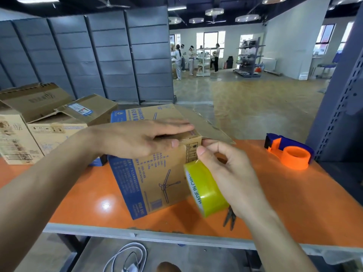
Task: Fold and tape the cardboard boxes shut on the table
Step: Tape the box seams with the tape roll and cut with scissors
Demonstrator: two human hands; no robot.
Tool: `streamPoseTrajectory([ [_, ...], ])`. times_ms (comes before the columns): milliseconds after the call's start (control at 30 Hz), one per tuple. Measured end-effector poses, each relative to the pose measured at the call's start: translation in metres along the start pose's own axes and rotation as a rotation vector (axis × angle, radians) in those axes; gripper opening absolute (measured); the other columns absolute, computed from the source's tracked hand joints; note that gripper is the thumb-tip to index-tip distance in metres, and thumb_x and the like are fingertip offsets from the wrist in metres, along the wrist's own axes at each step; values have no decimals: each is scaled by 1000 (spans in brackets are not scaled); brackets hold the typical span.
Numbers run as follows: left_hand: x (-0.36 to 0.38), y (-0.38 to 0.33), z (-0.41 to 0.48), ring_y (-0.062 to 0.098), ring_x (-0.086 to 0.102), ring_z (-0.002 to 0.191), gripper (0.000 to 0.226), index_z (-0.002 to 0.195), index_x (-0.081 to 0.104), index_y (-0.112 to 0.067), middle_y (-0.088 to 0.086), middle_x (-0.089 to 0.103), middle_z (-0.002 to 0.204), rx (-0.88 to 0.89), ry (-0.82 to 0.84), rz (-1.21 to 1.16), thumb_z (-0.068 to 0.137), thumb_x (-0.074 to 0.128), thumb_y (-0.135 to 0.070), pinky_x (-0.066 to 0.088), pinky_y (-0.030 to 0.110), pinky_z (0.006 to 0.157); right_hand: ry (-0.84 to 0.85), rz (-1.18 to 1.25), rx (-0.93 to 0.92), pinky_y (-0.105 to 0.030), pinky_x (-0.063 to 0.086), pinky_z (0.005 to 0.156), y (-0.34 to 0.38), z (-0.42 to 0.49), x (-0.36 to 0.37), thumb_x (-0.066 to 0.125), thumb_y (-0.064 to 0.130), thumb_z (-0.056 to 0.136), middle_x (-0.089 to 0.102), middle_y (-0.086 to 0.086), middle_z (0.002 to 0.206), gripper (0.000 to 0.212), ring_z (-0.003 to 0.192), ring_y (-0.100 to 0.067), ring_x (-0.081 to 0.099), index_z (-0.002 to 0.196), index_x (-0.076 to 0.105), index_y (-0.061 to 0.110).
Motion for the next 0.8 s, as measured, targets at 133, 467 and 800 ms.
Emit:
streamPoseTrajectory([
  [133,-4,0,0,-11,19,148,55,153,33,-50,-29,27,161,49,36,-61,100,45,-48,18,30,126,7,17,-1,-18,40,90,1,3,-3,69,36,94,68,34,108,13,107,14,58,84,76,30],
  [467,-2,0,-2,-14,18,147,52,151,41,-44,-26,29,160,112,-8,-93,99,47,-43,17,22,124,24,134,-12,-32,43,105,7,8,-6,72,34,92,69,27,115,11,116,9,59,84,77,28],
  [800,-2,-5,-2,-10,30,144,50,152,43,-39,-23,40,156,107,-126,-39,103,53,-33,29,26,122,43,207,11,-24,42,100,4,16,-2,73,27,92,67,32,108,10,115,13,58,83,78,25],
])
Point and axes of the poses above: each hand's wrist, its own z-axis towards the middle knuckle, its own x-axis out of the palm, y = z × x, the point moved 4 cm from there along z, towards the middle knuckle
